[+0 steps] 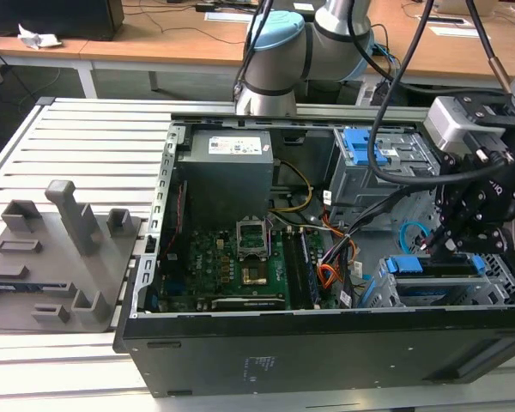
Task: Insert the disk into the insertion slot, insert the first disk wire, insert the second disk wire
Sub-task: 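Insert the second disk wire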
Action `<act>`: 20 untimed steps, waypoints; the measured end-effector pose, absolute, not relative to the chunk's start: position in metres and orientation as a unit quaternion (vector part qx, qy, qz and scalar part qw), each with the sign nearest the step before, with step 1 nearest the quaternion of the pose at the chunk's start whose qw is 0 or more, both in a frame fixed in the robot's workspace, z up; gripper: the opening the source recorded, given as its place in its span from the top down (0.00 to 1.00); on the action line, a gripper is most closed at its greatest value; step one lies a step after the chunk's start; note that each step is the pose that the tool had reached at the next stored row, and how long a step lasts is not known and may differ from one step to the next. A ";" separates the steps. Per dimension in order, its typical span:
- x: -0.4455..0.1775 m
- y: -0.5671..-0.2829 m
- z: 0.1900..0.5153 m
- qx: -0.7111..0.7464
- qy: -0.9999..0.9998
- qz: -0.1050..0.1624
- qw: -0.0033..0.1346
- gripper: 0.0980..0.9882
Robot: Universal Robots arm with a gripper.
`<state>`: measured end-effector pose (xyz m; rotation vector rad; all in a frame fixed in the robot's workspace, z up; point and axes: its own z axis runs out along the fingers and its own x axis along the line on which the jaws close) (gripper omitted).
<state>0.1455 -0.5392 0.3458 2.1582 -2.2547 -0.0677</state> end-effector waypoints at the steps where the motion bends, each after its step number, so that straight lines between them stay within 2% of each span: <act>1: 0.146 -0.540 0.346 0.691 -0.722 -0.022 0.010 0.93; 20: 0.148 -0.544 0.338 0.691 -0.722 -0.022 0.010 0.92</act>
